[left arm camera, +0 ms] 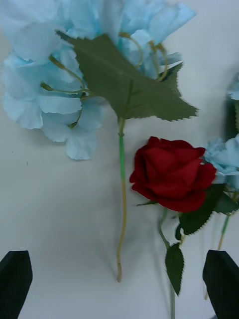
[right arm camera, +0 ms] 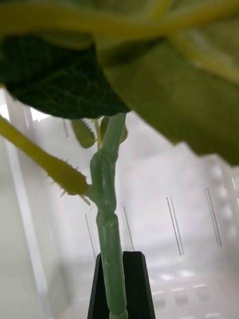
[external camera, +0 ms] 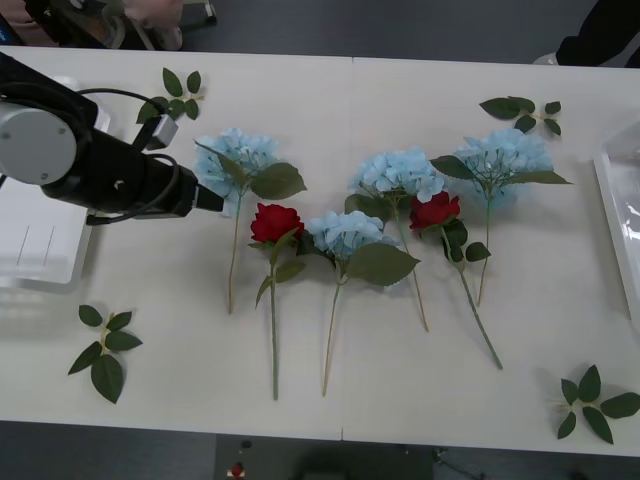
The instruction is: Put the red flowers into the right box and the blue flowers into the left box
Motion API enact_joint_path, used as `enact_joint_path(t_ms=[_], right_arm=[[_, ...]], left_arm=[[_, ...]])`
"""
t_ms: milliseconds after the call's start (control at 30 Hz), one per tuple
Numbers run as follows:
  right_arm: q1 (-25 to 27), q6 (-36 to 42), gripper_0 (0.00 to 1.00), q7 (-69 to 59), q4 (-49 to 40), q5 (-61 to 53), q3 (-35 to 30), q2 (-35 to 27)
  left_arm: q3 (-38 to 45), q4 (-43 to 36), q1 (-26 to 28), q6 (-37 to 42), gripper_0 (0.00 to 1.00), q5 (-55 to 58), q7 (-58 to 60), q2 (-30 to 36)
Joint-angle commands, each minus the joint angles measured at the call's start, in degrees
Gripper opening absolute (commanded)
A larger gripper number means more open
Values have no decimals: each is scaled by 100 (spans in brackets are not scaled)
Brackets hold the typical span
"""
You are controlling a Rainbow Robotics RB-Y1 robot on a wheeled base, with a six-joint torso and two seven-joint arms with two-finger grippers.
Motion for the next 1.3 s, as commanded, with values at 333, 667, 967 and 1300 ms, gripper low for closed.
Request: enact_joint_path(t_ms=[333,667,967,1300], right_arm=[[-1141,-912,9,-977,898,822,1274,367],[-1255,-438,75,-819,573,568,1353,174],[-1246,538,75,-2401,-1256,664,1353,24],[-1484,889,76,-5108,-3585,2334,1994,323]], left_arm=[[-1355,1609,-1488,-196,100,-1255,-174,-1088],[-2726,2365,-2024,-1040,9,-1132,-218,-1378],[-2779,2374,-2112,-1049,0,-1027,-209,-1351],[-2058,1943,-2701,-222,0,-895,-315,-560]])
